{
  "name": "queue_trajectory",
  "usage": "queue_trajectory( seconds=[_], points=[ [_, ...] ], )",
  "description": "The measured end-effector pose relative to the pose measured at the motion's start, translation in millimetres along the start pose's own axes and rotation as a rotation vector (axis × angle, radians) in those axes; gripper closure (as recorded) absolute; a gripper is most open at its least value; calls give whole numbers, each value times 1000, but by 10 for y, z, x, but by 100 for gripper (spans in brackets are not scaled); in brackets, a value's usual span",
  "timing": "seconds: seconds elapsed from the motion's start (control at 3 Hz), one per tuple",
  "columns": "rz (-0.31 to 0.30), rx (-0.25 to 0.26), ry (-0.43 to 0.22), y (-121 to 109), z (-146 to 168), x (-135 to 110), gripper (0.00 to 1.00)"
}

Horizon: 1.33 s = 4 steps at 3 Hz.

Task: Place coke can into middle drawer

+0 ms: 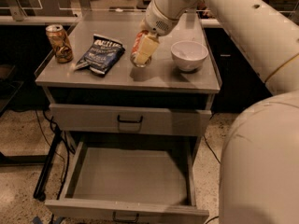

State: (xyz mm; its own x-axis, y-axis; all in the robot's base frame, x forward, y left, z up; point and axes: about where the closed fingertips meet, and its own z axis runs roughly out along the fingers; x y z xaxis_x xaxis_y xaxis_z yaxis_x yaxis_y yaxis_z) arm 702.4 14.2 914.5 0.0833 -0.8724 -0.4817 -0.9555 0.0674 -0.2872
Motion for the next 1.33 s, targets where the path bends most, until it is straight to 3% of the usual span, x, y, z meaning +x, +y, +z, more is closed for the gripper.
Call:
queue_trajectory(
  seconds=[0.67,1.0,1.33],
  points=[
    [48,-22,-2,646,-222,-69,100],
    [50,-64,26,828,-58,19,100],
    [50,-60,23,807,-74,7,100]
  ],
)
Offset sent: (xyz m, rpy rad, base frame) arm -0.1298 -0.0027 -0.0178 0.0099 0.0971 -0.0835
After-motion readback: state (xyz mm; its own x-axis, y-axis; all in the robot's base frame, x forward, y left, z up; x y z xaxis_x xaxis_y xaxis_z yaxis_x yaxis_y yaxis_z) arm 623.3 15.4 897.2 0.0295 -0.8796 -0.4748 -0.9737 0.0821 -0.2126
